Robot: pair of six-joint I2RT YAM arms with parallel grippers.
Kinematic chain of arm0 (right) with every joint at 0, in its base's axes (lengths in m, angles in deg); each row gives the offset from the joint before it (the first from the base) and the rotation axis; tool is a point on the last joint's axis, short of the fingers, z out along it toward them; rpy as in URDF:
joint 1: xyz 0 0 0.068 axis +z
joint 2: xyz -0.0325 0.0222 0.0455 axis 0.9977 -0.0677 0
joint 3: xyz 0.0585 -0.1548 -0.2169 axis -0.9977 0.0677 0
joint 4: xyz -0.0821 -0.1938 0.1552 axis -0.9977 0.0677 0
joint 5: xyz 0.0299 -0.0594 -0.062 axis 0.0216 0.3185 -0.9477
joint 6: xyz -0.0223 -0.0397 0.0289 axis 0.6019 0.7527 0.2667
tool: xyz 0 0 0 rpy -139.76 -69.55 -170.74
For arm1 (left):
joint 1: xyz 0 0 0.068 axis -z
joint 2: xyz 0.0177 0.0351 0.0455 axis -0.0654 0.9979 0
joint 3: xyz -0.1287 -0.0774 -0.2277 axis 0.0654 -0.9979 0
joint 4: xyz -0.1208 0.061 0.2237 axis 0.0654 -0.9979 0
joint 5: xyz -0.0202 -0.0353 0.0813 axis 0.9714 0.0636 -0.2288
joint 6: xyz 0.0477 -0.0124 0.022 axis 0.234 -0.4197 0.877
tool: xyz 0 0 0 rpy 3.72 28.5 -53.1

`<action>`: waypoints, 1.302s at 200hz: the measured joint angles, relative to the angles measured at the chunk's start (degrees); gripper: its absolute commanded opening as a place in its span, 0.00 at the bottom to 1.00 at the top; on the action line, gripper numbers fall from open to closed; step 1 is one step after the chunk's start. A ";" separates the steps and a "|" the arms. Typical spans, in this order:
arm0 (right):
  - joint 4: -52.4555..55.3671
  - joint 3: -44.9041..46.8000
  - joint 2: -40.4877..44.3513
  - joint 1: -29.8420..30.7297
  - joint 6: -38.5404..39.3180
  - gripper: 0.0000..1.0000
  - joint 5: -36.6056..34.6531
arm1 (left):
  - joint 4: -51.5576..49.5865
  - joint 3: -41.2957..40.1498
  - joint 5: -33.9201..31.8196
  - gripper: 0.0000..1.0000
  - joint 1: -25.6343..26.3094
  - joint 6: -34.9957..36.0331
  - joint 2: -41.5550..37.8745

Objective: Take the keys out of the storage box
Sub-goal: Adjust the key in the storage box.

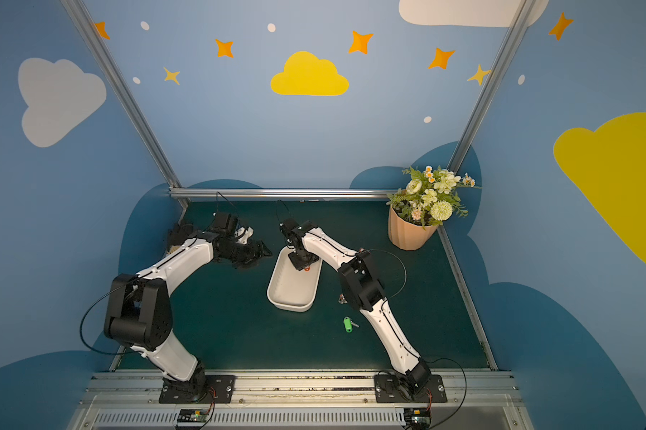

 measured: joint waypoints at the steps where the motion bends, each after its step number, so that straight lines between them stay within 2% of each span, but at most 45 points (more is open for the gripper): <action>1: -0.02 0.00 0.00 0.00 0.02 0.44 0.09 | 0.00 0.02 0.00 0.76 0.00 0.00 0.02; 53: -0.68 0.96 0.94 0.02 0.48 0.45 2.75 | -0.50 0.52 0.00 0.76 0.00 0.22 0.61; 143: -0.52 0.17 2.93 -0.13 3.76 0.45 -3.28 | -1.31 1.49 0.00 0.76 0.00 1.01 1.53; 213: -1.38 -3.17 -1.31 -0.26 4.37 0.44 -2.78 | -1.88 1.49 0.00 0.76 0.00 1.25 1.55; 260: -2.16 -3.39 -1.73 -0.55 3.80 0.30 -0.92 | -2.45 1.60 0.00 0.76 0.00 1.27 1.57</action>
